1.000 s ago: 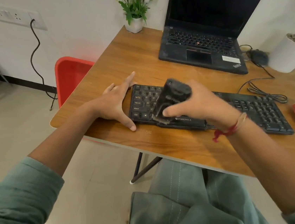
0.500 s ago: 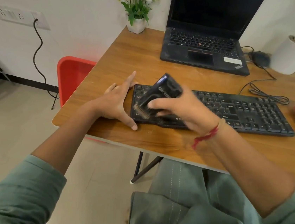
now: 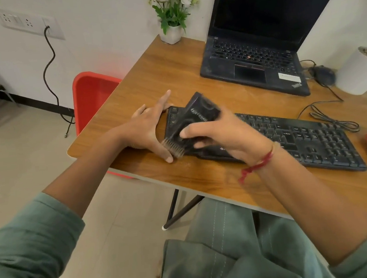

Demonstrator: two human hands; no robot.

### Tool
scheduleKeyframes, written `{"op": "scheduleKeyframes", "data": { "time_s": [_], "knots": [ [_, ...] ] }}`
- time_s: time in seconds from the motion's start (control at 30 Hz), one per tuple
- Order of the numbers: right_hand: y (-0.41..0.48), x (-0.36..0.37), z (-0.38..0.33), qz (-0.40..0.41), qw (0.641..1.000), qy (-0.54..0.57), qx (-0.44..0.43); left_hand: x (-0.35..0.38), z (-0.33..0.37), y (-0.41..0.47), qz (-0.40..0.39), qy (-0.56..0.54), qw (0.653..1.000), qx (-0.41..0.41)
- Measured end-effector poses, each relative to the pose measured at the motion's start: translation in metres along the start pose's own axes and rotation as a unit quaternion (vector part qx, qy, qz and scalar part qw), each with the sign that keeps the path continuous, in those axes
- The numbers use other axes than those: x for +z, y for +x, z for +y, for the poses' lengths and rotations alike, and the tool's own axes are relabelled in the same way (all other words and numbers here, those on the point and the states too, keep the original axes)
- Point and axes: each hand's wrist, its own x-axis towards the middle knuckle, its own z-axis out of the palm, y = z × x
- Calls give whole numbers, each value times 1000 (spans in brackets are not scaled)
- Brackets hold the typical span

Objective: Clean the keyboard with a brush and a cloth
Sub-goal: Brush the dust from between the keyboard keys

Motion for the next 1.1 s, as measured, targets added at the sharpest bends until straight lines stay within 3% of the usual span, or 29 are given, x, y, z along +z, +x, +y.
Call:
{"op": "scheduleKeyframes", "data": {
  "time_s": [0.13, 0.23, 0.3, 0.43, 0.6, 0.9, 1.1],
  "knots": [
    [8, -24, -1, 151, 969, -187, -48, -2, 0, -1, 2, -3, 1000, -4],
    [7, -17, 5, 134, 954, -269, -16, -2, 0, -1, 2, 1, 1000, -3],
    [6, -3, 7, 125, 945, -301, -42, -1, -1, -1, 5, 3, 1000, -3],
    [4, 26, 9, -12, 987, -160, 5, 2, -1, 1, 19, 5, 1000, 5],
    [4, -2, 0, 131, 964, -215, -84, -2, 0, -1, 1, 2, 1000, 5],
    [-30, -20, 23, 152, 956, -241, -77, 1, -1, 0, 15, 6, 1000, 3],
    [-44, -1, 38, 222, 915, -321, -103, 1, 1, -1, 17, 0, 1000, -2]
  ]
}}
